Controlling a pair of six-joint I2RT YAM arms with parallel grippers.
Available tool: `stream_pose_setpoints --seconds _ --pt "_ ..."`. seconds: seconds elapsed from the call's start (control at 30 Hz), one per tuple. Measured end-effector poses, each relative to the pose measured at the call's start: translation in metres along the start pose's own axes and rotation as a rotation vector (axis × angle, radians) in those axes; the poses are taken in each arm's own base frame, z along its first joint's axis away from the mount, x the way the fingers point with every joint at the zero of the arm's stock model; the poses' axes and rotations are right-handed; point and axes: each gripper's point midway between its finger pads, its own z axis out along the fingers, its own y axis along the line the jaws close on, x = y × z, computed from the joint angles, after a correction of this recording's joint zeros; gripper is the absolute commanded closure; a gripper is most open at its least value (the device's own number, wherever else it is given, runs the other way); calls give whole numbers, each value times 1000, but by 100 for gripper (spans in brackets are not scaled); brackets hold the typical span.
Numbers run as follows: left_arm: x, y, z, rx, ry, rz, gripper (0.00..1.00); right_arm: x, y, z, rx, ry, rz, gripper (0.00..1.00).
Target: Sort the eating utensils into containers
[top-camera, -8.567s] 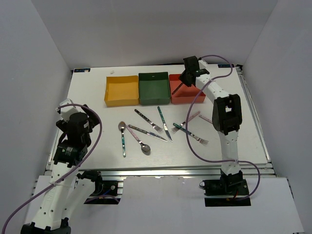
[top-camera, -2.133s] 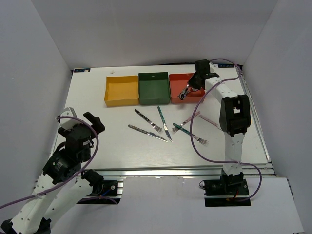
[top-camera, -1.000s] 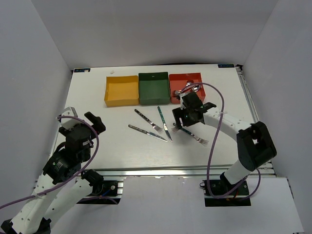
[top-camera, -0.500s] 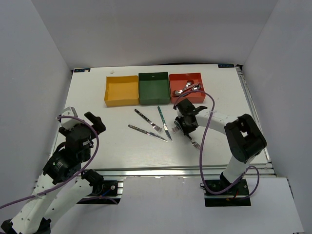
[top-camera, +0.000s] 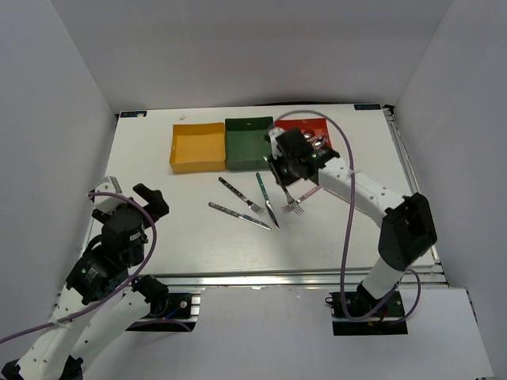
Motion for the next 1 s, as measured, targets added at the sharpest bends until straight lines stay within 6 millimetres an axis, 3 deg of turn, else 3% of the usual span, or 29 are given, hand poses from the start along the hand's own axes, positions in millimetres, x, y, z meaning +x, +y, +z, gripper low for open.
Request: stream_pose_setpoints --seconds 0.1,0.2,0.27,0.33,0.47,0.63,1.0 --pt "-1 0 -1 1 -3 -3 2 -85 10 -10 -41 -165 -47 100" --pt "-1 1 0 -1 -4 -3 2 -168 13 6 -25 -295 -111 100" --pt "-1 1 0 -1 -4 -3 2 -206 11 28 10 -350 -141 100" --pt "-1 1 0 -1 -3 -3 2 -224 8 54 40 -370 -174 100" --pt "0 1 0 -2 -2 -2 2 -214 1 105 80 -324 -245 100" --pt "2 0 1 -3 5 7 2 -199 -8 144 99 -276 -303 100" --pt "3 -3 3 -1 9 10 2 -216 -29 140 74 -339 -291 100"
